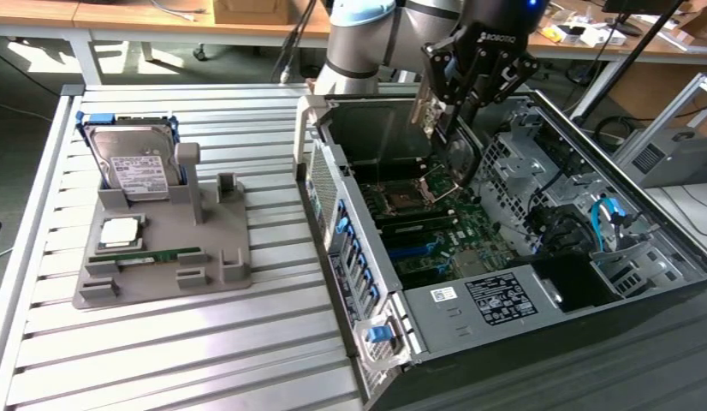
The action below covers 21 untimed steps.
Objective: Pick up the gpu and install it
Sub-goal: 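Pick up the gpu and move the gpu toward the slot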
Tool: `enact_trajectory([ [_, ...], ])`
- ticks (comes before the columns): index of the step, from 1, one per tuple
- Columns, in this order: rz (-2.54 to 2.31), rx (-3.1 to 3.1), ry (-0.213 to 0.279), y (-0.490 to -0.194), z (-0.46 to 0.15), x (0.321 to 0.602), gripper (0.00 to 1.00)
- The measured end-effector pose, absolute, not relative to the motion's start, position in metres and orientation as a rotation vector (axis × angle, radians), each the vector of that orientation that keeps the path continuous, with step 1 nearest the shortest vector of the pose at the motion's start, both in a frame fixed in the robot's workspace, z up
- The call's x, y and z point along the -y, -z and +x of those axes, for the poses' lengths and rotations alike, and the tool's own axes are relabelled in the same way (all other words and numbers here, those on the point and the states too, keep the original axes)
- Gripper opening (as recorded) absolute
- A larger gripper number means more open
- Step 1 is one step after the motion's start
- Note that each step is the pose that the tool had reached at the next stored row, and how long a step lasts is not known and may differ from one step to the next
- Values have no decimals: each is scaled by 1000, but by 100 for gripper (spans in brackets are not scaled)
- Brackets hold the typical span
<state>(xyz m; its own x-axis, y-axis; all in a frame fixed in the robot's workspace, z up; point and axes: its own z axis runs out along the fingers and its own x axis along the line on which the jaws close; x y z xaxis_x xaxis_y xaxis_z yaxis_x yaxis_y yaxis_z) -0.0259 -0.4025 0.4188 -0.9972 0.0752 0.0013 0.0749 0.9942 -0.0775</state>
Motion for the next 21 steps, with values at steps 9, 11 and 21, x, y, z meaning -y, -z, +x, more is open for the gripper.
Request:
enact_trajectory([
  [9, -118, 3132, -145, -412, -21, 403, 27],
  [11, -118, 3132, -149, -411, -21, 403, 27],
  [21, -118, 3131, -156, -399, -12, 403, 27],
])
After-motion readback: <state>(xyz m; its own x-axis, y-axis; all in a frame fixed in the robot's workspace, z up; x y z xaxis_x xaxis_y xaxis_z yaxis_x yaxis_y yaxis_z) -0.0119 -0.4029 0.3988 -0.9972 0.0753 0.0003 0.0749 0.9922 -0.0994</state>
